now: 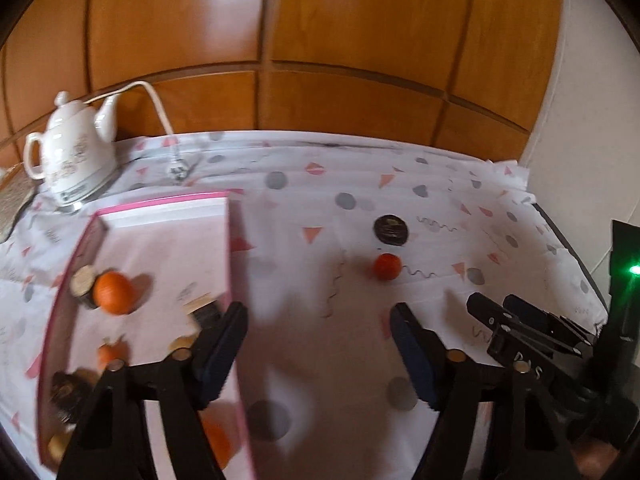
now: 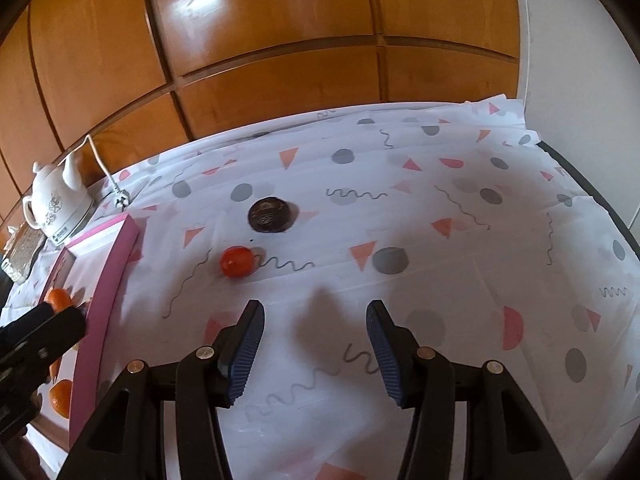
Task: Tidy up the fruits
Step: 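Grasp the red tomato with the left tool, then grasp the dark round avocado with the right tool while the left holds the tomato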
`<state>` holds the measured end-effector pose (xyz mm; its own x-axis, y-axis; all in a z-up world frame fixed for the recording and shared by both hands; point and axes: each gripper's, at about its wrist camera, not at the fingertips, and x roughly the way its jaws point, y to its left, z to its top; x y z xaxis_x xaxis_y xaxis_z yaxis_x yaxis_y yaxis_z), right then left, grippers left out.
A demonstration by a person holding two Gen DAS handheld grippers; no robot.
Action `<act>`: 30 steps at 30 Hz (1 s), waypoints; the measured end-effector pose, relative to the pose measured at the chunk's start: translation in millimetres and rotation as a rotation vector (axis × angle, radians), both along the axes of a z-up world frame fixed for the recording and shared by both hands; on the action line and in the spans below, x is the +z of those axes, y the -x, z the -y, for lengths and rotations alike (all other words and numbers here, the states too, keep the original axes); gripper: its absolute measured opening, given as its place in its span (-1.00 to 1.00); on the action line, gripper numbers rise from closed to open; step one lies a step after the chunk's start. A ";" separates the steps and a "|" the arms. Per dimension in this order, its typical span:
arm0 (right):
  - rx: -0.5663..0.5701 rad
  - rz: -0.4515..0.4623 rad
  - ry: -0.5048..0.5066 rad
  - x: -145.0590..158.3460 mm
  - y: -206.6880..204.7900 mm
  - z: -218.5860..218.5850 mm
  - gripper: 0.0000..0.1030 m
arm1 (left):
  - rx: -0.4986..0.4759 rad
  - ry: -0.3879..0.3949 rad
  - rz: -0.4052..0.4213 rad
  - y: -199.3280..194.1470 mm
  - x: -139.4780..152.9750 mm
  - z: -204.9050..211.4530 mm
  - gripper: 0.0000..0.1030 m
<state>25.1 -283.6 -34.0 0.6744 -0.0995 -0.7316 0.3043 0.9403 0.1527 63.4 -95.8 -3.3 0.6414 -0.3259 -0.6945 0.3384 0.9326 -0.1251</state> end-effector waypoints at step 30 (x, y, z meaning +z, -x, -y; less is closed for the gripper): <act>-0.044 -0.009 -0.025 -5.5 -4.7 36.2 0.05 | -0.073 -0.029 -0.122 -79.4 -65.6 98.2 -0.44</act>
<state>29.8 -319.8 -39.4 0.6634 -0.1109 -0.7400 0.3470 0.9218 0.1729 142.9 -194.0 -68.9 0.5272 -0.3474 -0.7755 0.3894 0.9099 -0.1429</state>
